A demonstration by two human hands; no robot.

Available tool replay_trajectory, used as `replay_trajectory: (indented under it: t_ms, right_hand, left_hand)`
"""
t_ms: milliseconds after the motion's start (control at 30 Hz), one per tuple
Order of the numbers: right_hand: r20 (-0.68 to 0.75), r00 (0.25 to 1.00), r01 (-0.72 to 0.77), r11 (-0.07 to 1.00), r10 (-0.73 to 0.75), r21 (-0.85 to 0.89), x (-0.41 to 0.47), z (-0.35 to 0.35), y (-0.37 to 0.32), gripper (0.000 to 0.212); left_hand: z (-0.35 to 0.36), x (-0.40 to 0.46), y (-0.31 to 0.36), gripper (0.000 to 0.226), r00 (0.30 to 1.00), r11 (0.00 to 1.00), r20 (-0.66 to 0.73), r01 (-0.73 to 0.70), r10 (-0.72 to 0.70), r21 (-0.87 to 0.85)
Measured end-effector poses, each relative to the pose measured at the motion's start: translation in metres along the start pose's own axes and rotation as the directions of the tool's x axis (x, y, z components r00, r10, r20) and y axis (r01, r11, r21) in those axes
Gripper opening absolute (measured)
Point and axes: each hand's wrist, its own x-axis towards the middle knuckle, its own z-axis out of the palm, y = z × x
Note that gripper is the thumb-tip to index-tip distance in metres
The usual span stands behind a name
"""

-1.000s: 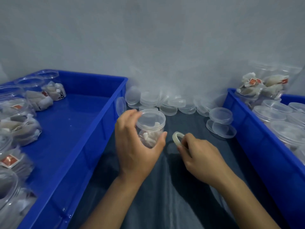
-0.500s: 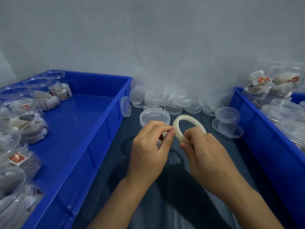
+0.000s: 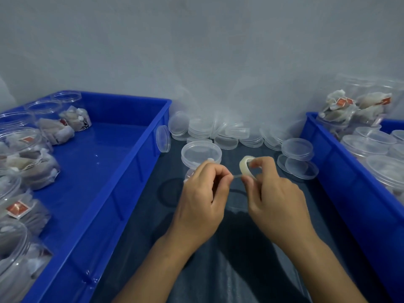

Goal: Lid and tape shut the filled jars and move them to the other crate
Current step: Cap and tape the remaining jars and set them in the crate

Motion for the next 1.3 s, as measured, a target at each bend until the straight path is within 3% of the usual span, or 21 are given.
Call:
replay_trajectory:
  t_ms: [67,233,367,467,667,1067,1233,1300]
  right_hand:
    - [0.002,1.000,0.002,1.000,-0.002,-0.020,0.002,0.001,-0.003,0.029]
    - [-0.015,0.985,0.169,0.980,-0.172,-0.106,0.013,0.003,-0.016,0.034]
    - [-0.004,0.963,0.262,0.938,-0.270,-0.225,0.024,0.007,-0.028,0.045]
    - [-0.032,0.953,0.280,0.915,-0.302,-0.292,0.028,0.009,-0.032,0.043]
    - [-0.012,0.960,0.251,0.881,-0.279,-0.402,0.030,0.014,-0.036,0.017]
    - [-0.014,0.979,0.173,0.869,-0.202,-0.464,0.032,0.023,-0.045,0.011]
    - [-0.015,0.983,0.154,0.876,-0.181,-0.457,0.032,0.024,-0.048,0.008]
    - [-0.016,0.984,0.154,0.881,-0.180,-0.447,0.032,0.024,-0.049,0.007]
  left_hand:
    - [0.001,-0.004,0.001,0.008,0.998,0.999,-0.031,0.050,-0.050,0.001]
    - [0.001,-0.012,0.001,0.009,0.933,0.967,-0.267,0.254,-0.243,0.008]
    - [0.005,-0.015,-0.004,0.006,0.890,0.942,-0.373,0.320,-0.263,0.100]
    - [0.007,-0.015,-0.009,0.006,0.859,0.935,-0.423,0.347,-0.287,0.071]
    - [0.007,-0.013,-0.015,0.007,0.851,0.934,-0.397,0.356,-0.343,-0.043]
    - [0.008,-0.007,-0.027,0.007,0.852,0.949,-0.432,0.313,-0.297,-0.035]
    - [0.001,-0.006,-0.036,0.021,0.849,0.915,-0.367,0.286,-0.380,-0.284]
    - [-0.001,-0.006,-0.042,0.045,0.867,0.887,-0.280,0.313,-0.413,-0.340]
